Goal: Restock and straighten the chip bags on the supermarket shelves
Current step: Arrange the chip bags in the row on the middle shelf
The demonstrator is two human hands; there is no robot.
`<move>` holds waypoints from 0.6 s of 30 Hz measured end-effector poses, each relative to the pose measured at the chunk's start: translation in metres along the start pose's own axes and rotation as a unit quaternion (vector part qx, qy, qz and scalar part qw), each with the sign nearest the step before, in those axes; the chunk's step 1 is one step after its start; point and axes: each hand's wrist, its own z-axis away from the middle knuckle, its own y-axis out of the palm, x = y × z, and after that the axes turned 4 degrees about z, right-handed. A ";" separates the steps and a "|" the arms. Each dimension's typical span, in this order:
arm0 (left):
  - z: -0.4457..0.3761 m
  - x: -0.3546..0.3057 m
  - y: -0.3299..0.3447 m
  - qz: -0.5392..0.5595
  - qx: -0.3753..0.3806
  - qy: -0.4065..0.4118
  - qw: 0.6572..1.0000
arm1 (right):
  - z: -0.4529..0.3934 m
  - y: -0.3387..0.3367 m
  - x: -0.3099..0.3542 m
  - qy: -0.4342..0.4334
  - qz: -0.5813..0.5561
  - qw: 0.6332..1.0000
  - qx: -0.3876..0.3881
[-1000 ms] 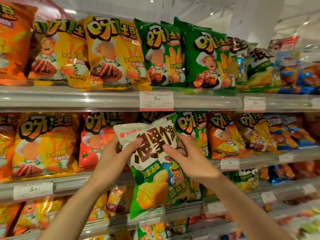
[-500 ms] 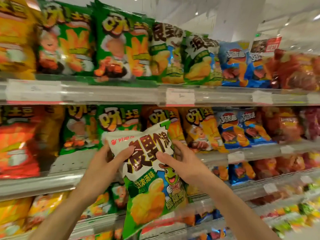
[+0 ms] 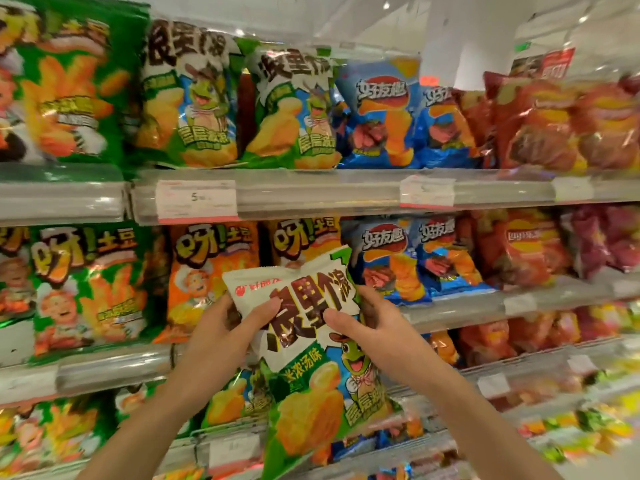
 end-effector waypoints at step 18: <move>-0.009 -0.018 -0.037 0.012 -0.077 -0.017 0.997 | -0.106 -0.004 0.004 0.004 0.165 0.979 -0.123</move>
